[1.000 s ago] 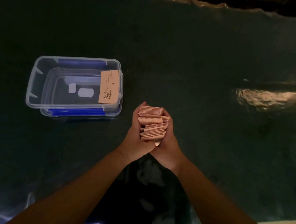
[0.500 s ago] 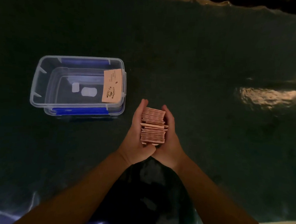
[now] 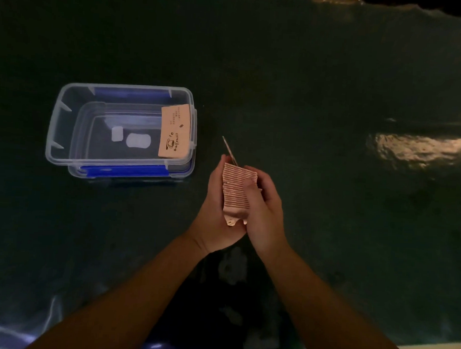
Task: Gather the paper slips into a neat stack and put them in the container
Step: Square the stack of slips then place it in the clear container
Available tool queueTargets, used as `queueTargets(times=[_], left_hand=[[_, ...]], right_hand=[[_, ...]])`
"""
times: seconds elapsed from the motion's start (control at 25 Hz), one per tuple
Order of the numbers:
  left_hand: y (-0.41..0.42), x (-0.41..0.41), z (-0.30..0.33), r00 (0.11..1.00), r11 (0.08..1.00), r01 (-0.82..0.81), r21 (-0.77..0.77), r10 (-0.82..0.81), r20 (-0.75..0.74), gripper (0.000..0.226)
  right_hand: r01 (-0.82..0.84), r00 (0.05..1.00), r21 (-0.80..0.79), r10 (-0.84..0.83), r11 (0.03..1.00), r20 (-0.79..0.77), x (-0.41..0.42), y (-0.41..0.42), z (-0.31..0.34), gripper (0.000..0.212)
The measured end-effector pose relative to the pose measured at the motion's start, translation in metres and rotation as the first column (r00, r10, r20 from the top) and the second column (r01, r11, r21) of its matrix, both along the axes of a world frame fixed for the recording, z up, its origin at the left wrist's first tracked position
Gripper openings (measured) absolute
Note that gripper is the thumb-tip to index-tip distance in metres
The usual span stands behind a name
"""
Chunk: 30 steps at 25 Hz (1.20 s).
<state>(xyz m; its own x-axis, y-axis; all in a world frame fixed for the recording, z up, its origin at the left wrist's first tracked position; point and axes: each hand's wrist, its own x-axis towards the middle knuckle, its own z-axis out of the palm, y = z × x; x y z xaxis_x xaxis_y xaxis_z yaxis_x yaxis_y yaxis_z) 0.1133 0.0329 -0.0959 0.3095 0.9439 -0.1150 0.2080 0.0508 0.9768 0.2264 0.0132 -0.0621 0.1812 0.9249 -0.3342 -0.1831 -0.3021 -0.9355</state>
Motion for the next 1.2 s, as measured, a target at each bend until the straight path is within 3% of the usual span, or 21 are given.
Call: queueTargets(times=[0.24,0.4,0.52,0.64,0.84,1.04,1.2], left_hand=[[0.010,-0.003,-0.013,0.996,0.996,0.090,-0.022,-0.090,-0.013,0.138],[0.011,-0.003,-0.013,0.996,0.996,0.086,-0.004,-0.086,-0.015,0.114],[0.016,-0.007,-0.011,0.994,0.995,0.101,0.000,-0.101,-0.042,0.106],[0.019,-0.015,-0.015,0.992,0.994,0.109,-0.031,-0.110,-0.062,0.099],[0.029,-0.016,-0.012,0.978,0.983,0.161,-0.091,-0.171,-0.117,0.099],[0.029,-0.017,-0.006,0.966,0.985,0.170,-0.035,-0.174,-0.190,0.105],[0.025,-0.018,-0.007,0.951,0.984,0.161,0.076,-0.134,-0.278,0.104]], right_hand=[[-0.010,0.999,-0.003,0.010,1.000,-0.044,0.006,0.011,0.000,0.027],[-0.038,0.999,0.012,0.038,0.999,0.011,0.010,0.012,-0.005,0.027],[-0.055,0.997,0.054,0.057,0.997,-0.052,0.018,0.020,-0.005,0.032],[-0.064,0.996,-0.082,0.059,0.995,-0.062,0.033,0.041,0.000,0.048],[-0.349,0.929,-0.159,0.363,0.923,0.067,0.036,0.066,0.004,0.041],[-0.381,0.914,-0.165,0.398,0.910,0.080,0.036,0.071,0.008,0.025],[-0.348,0.918,-0.198,0.376,0.917,0.126,0.037,0.077,0.007,0.027]])
